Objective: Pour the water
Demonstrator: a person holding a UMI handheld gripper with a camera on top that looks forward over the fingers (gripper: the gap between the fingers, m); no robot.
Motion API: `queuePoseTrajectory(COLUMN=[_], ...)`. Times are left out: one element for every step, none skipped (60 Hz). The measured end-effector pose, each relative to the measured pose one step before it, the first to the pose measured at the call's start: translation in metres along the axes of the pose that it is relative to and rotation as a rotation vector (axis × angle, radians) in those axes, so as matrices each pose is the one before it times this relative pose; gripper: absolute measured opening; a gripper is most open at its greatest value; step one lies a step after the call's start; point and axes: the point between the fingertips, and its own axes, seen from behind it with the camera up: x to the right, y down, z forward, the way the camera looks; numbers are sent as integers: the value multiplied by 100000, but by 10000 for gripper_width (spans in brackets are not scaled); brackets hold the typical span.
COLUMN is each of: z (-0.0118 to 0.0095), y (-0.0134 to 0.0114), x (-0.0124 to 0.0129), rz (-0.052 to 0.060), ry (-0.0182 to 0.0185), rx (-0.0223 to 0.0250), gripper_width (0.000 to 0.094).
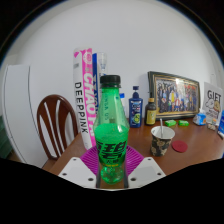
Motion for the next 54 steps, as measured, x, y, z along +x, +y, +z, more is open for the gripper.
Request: queuePoseTrajectory(z=[30, 117, 66, -51, 46, 53, 74, 110, 126, 115, 139, 141, 435, 112, 184, 205, 261, 254, 225, 249, 242, 219, 255, 416, 290, 244, 176, 164, 159, 186, 138, 153, 81, 74, 356, 122, 108, 113, 42, 48, 76, -135, 337, 51, -2, 15, 29, 15, 10, -216, 71, 52, 166, 64], y=[-443, -416, -542, -332, -542, -627, -666, -673, -667, -663, -689, -667, -604, -572, -686, -613, -563, -506, -440, -448, -441, -436, -428, -300, -346, -244, -247, -235, -266, -183, -80, -33, -22, -53, -82, 49, 163, 196, 102, 49, 99, 328, 62, 106, 38, 21, 57, 61, 67, 54, -16, 7, 18, 4], x=[31, -103, -47, -70, -21, -14, -20, -45, -33, 0, 20, -33, -170, -53, -30, -38, -40, -34, -21, 4, 22, 12, -33, -211, 50, 29, 185, 105, 56, 65, 3, 10, -119, 88, 189, 46, 92, 171, 234, 276, 235, 30, 240, 197, 219, 173, 128, 113, 120, 37, 179, 163, 119, 169], rz=[1425, 1730, 2149, 2618, 3057, 3441, 3743, 3991, 4304, 4753, 5163, 5547, 5230, 5068, 5640, 5825, 6005, 6010, 6130, 6324, 6537, 6540, 6284, 6012, 5708, 5620, 5161, 5172, 4709, 4310, 4160, 4188, 4434, 4080, 3844, 3637, 3366, 3195, 3068, 2793, 2337, 2276, 1771, 1880, 1703, 1514, 1447, 1374, 1344, 1411, 968, 686, 393, 244], ry=[-346, -269, -828, -1080, -882, -744, -773, -951, -961, -819, -776, -905, -877, -1186, -1237, -1139, -1047, -1030, -1004, -994, -977, -1070, -1068, -448, -1140, -1129, -977, -824, -680, -798, -910, -1003, -500, -633, -310, -539, -602, -366, 16, 140, -24, -103, -239, 18, 77, -148, -323, -419, -271, 114, -77, -60, 285, 153], rx=[498, 982, 515, 428, 286, 478, 594, 607, 447, 372, 368, 427, 1028, 468, 384, 330, 217, 54, -25, 5, 23, 172, 281, 655, 28, -236, -323, -118, -25, -105, -449, -655, -650, -451, -239, -639, -1097, -1109, -772, -451, -535, -989, -832, -539, -87, -25, -141, -313, -411, -679, -251, -216, -240, -198], gripper_width=[304, 304, 305, 306, 307, 306, 305, 305, 305, 305, 305, 305, 304, 305, 304, 305, 304, 304, 304, 306, 306, 305, 305, 305, 304, 304, 305, 305, 305, 305, 304, 304, 304, 304, 304, 303, 303, 302, 304, 304, 304, 303, 303, 305, 305, 304, 304, 304, 304, 303, 303, 303, 305, 306])
